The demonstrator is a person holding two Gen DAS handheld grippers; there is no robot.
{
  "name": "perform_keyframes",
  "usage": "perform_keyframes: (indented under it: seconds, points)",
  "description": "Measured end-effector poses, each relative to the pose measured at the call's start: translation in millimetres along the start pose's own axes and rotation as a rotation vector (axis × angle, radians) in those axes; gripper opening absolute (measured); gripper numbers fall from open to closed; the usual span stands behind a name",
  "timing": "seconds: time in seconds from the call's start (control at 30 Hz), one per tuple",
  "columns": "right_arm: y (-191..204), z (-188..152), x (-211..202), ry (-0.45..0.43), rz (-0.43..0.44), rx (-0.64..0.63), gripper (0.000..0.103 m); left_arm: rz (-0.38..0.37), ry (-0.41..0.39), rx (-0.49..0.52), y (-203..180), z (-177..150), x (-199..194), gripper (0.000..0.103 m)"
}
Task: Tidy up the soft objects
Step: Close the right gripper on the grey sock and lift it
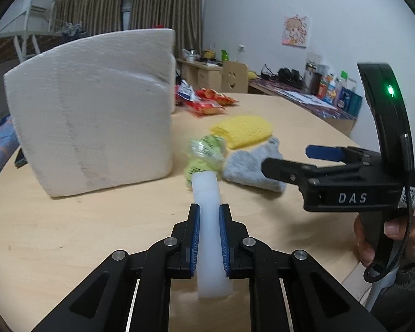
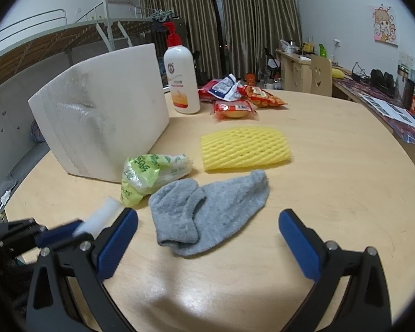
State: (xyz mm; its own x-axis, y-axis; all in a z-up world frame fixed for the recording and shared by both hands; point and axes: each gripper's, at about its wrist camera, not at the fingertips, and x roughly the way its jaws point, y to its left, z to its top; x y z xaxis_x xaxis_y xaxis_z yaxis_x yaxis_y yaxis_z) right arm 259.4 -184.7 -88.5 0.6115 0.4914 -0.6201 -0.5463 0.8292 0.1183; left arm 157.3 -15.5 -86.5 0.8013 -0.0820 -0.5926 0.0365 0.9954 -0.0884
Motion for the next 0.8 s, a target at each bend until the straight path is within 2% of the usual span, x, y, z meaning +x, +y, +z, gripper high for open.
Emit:
perform_keyframes:
  seconds: [0.2,0.53,0.63,0.7,0.8]
  points:
    - [8,2,7,0.033,-0.017,-0.028,0.103,0.016,-0.021,-0.036,18,1,-6,0.015]
    - [15,6,15,0.063,-0.049,-0.053,0.102,0.002,-0.027,-0.042,25,-1,-9,0.015]
    - [17,6,18,0.075,-0.045,-0.059,0.09,0.0,-0.029,-0.046,28,0,-10,0.015]
    - [17,6,22,0.093,-0.037,-0.058,0.075,-0.001,-0.028,-0.046,29,0,-10,0.015]
    - [19,4,25,0.111,-0.027,-0.058,0.064,-0.005,-0.033,-0.045,30,1,-12,0.015]
